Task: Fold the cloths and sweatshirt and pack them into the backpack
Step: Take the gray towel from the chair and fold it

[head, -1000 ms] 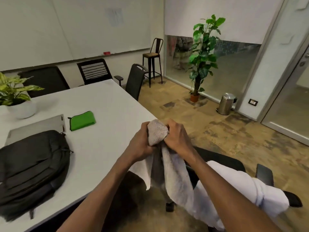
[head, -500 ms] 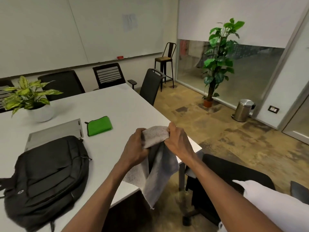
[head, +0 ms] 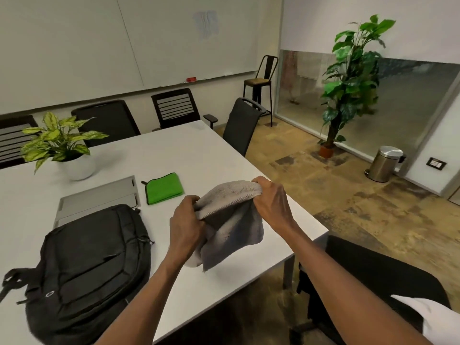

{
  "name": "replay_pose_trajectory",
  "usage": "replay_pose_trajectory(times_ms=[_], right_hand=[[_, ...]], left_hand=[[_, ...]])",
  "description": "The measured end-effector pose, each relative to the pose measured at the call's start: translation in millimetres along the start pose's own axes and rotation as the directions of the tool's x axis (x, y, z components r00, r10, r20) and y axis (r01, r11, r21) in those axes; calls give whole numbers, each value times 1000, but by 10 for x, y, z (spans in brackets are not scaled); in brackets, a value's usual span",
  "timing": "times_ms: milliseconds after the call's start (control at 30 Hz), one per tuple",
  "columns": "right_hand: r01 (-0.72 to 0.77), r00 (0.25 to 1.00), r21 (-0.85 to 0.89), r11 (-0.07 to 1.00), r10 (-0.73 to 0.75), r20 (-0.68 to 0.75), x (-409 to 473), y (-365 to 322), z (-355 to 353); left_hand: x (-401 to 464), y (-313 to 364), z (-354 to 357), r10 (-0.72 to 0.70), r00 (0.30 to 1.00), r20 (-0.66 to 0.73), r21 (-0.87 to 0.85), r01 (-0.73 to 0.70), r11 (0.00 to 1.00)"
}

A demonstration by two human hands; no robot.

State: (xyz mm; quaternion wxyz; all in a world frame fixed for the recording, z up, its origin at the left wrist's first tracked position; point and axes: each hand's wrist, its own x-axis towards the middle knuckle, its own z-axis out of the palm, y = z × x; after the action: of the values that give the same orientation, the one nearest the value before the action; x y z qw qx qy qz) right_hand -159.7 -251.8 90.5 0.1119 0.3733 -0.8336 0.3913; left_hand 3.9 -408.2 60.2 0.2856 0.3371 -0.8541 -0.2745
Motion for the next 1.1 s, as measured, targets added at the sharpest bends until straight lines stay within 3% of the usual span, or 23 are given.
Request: replay_pose_trajectory(times_ms=[200, 400, 633, 933, 1000, 1100], right_hand=[[-106, 992, 11, 994, 105, 71, 402, 296, 320], [-98, 945, -3, 995, 94, 313, 1002, 716, 652], [-43, 799, -148, 988, 123, 589, 1453, 1120, 1036], [172, 476, -273, 946, 163, 864, 1701, 1281, 1475], [201, 450, -297, 933, 181, 874, 1749, 1287, 1600], [250, 497, -327, 912, 169, 851, 1803, 1275, 1817]], left_hand=[[331, -301, 256, -64, 998, -3, 18, 64, 998], [821, -504, 508, -98, 986, 137, 57, 91, 994], [1128, -709, 673, -268, 918, 292, 155, 231, 961], [1271, -966, 674, -387, 721, 575, 218, 321, 922], [1343, -1061, 695, -402, 705, 584, 225, 336, 915], [1490, -1246, 780, -438, 740, 511, 238, 368, 899]])
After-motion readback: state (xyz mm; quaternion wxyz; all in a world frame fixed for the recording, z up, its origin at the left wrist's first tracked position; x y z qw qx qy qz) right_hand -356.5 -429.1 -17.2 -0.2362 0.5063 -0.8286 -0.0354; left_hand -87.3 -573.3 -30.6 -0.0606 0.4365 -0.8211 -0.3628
